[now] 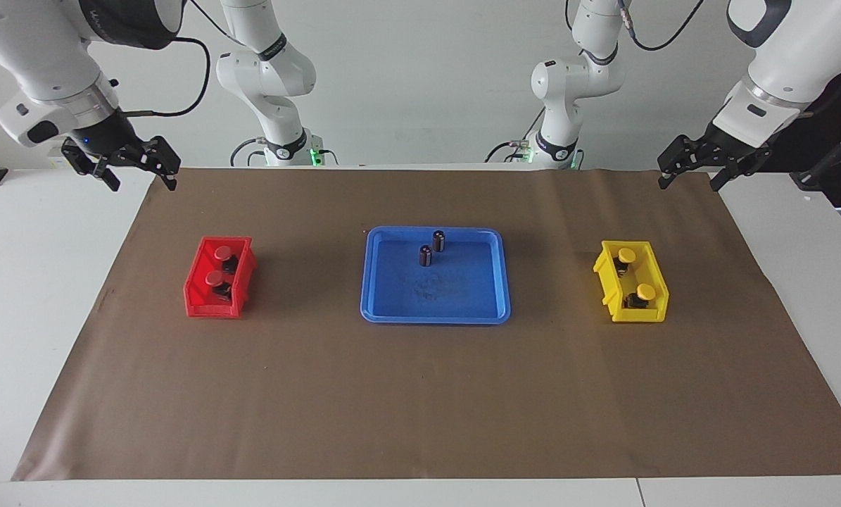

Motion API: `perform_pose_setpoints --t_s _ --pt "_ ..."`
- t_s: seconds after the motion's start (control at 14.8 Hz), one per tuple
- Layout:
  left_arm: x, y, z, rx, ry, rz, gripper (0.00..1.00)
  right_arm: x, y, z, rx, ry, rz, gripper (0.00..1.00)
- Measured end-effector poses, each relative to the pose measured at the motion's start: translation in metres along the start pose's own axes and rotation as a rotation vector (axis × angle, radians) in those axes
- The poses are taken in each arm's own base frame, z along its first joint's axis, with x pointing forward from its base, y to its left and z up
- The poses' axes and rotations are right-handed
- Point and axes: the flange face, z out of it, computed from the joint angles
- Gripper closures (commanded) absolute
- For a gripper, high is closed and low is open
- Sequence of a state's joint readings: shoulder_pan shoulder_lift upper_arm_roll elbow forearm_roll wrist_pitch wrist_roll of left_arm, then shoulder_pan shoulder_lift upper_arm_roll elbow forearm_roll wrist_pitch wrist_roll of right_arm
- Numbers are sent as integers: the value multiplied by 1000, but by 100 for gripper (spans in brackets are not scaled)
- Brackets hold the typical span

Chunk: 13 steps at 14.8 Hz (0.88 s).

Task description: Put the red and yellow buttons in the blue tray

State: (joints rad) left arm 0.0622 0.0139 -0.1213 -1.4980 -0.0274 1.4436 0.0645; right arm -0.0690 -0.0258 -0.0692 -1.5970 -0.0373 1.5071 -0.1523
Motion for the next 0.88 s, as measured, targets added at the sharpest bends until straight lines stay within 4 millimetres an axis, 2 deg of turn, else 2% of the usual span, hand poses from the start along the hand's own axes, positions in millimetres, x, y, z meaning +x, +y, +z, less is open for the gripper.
perform_pose_setpoints --t_s 0.61,0.74,0.88 --pt "0 0 0 0 0 0 0 0 -1 3 1 -6 -2 1" --pt "0 0 0 0 0 0 0 1 -4 5 1 -10 -8 16" --pt "0 0 0 0 0 0 0 4 -8 13 -1 5 -16 24"
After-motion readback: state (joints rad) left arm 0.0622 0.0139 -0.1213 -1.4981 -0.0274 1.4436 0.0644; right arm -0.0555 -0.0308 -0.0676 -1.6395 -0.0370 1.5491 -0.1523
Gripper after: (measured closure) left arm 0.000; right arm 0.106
